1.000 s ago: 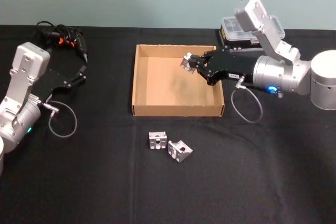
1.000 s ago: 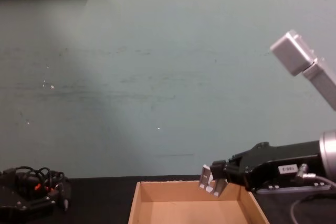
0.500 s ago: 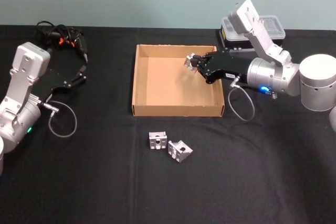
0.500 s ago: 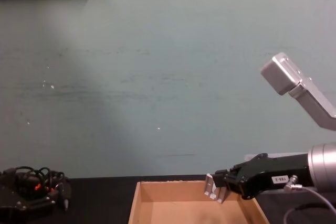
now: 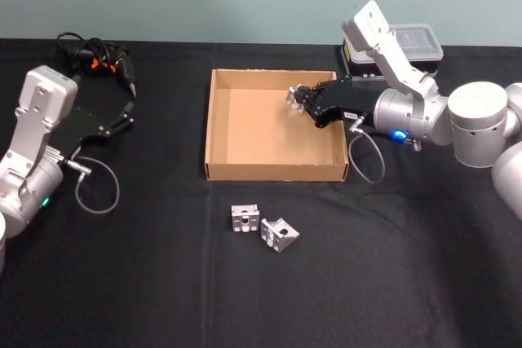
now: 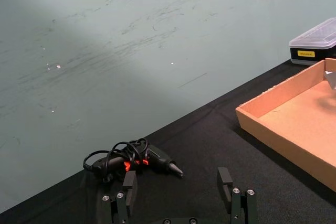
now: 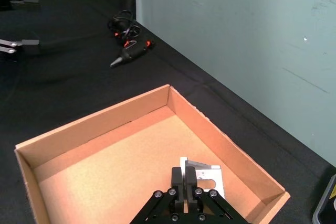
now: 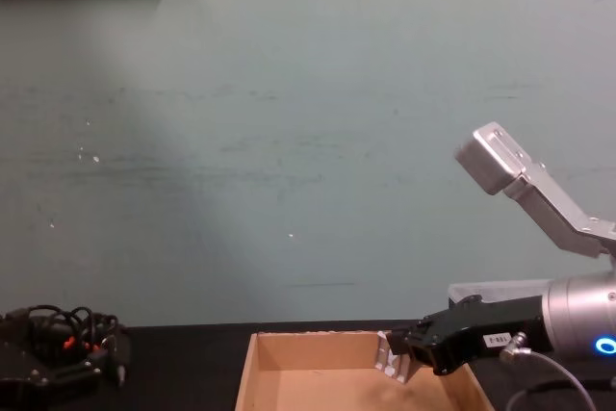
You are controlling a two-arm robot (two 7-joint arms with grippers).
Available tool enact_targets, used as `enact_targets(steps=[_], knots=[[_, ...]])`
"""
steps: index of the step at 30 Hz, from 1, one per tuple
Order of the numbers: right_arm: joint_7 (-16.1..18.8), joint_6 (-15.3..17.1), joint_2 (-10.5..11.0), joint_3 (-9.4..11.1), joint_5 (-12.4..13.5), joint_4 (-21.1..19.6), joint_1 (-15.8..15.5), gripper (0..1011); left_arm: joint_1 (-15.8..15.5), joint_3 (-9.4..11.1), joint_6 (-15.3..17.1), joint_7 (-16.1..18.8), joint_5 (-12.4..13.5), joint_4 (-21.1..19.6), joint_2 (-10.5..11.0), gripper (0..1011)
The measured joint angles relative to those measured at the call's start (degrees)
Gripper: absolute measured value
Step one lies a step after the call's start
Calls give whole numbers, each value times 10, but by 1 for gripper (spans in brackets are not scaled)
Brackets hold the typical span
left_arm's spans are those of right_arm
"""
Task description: Use one hand to pick up the angle iron from the table and place it into the box.
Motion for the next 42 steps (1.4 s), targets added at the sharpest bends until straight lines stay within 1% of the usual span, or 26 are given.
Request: enact_targets(steps=[8, 14, 16, 22, 24, 27, 31, 32, 34, 35, 37, 39, 41, 42], knots=[[3, -1, -15, 7, -10, 19, 7, 40, 0, 0, 0, 0, 0, 0, 0, 1000], [4, 4, -22, 11, -19, 28, 8, 40, 0, 0, 0, 0, 0, 0, 0, 1000], [4, 7, -24, 13, -22, 32, 8, 67, 0, 0, 0, 0, 0, 0, 0, 1000], [7, 12, -30, 18, -29, 40, 8, 222, 0, 0, 0, 0, 0, 0, 0, 1000], [8, 13, -30, 20, -31, 41, 8, 296, 0, 0, 0, 0, 0, 0, 0, 1000], [12, 12, -32, 23, -33, 42, 6, 392, 0, 0, 0, 0, 0, 0, 0, 1000], [16, 8, -33, 28, -35, 40, 3, 492, 0, 0, 0, 0, 0, 0, 0, 1000], [17, 5, -33, 30, -35, 39, 2, 556, 0, 0, 0, 0, 0, 0, 0, 1000], [18, 3, -33, 33, -35, 37, 1, 592, 0, 0, 0, 0, 0, 0, 0, 1000], [18, 1, -33, 36, -34, 34, -1, 650, 0, 0, 0, 0, 0, 0, 0, 1000], [18, -1, -32, 40, -33, 29, -3, 696, 0, 0, 0, 0, 0, 0, 0, 1000], [17, -2, -30, 43, -32, 23, -5, 772, 0, 0, 0, 0, 0, 0, 0, 1000], [17, -2, -28, 47, -31, 15, -8, 809, 0, 0, 0, 0, 0, 0, 0, 1000], [17, -2, -25, 50, -28, 7, -11, 863, 0, 0, 0, 0, 0, 0, 0, 1000]])
